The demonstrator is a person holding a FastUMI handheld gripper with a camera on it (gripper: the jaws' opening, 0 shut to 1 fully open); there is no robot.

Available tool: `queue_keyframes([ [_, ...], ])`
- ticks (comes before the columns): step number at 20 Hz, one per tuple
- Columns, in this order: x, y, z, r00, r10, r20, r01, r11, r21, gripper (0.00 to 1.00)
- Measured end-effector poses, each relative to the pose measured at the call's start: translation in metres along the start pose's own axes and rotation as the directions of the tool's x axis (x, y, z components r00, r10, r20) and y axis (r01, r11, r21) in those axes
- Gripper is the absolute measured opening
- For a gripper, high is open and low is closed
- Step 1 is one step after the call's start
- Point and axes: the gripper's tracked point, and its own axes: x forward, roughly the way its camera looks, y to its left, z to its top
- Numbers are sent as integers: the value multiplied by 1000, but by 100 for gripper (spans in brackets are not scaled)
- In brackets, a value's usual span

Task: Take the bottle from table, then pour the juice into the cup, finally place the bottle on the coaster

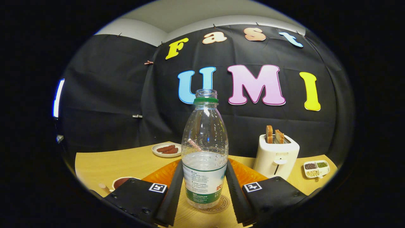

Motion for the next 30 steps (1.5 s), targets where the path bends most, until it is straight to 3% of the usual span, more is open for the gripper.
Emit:
queue_keyframes([
  [8, 20, -17, -42, 997, -38, -73, 43, 996, 77, 73],
  [19, 20, -19, -53, 995, -52, -82, 55, 998, 42, 75],
  [23, 18, -18, -58, 994, -63, -94, 67, 997, 43, 80],
  [24, 18, -17, -59, 993, -58, -100, 63, 997, 49, 90],
  [26, 16, -13, -59, 993, -44, -107, 52, 996, 75, 99],
  [30, 10, -8, -55, 994, -24, -109, 37, 993, 116, 99],
])
